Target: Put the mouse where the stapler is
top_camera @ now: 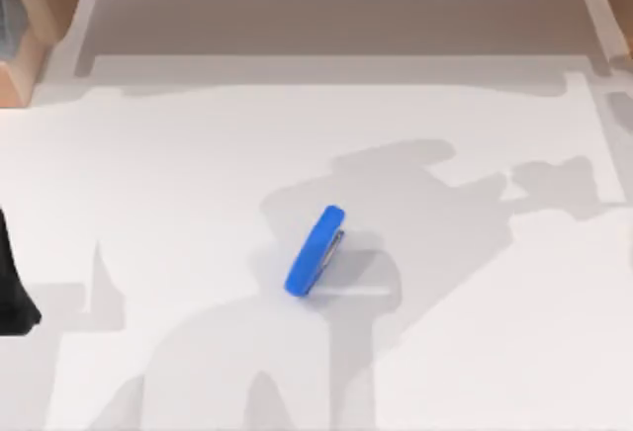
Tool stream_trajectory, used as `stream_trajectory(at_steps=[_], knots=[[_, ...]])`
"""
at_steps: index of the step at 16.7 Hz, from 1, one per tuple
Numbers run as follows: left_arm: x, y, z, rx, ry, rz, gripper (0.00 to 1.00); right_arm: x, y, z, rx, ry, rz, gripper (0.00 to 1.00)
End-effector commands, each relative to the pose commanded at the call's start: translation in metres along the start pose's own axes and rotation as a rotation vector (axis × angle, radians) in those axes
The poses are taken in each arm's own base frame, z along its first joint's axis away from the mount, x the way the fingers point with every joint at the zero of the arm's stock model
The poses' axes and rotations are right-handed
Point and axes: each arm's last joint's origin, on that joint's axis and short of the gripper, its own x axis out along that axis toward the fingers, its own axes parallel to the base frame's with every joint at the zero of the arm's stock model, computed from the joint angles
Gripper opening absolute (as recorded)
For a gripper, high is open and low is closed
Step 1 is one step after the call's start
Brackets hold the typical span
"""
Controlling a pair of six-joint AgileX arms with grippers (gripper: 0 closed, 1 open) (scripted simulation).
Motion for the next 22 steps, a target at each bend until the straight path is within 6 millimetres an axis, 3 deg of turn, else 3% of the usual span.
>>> stream_trajectory(at_steps=[2,5,8,10,13,22], knots=[[0.0,0.0,0.0,0.0,0.0,0.0,1.0,0.043,-0.027,0.012,-0.016,0.107,0.039,1.0],[0.0,0.0,0.0,0.0,0.0,0.0,1.0,0.107,-0.059,0.011,-0.039,0.247,0.105,1.0],[0.0,0.0,0.0,0.0,0.0,0.0,1.0,0.161,-0.077,-0.002,-0.066,0.354,0.171,1.0],[0.0,0.0,0.0,0.0,0.0,0.0,1.0,0.186,-0.08,-0.01,-0.087,0.399,0.207,1.0],[0.0,0.0,0.0,0.0,0.0,0.0,1.0,0.204,-0.08,-0.016,-0.106,0.429,0.234,1.0],[0.0,0.0,0.0,0.0,0.0,0.0,1.0,0.212,-0.077,-0.018,-0.107,0.431,0.236,1.0]])
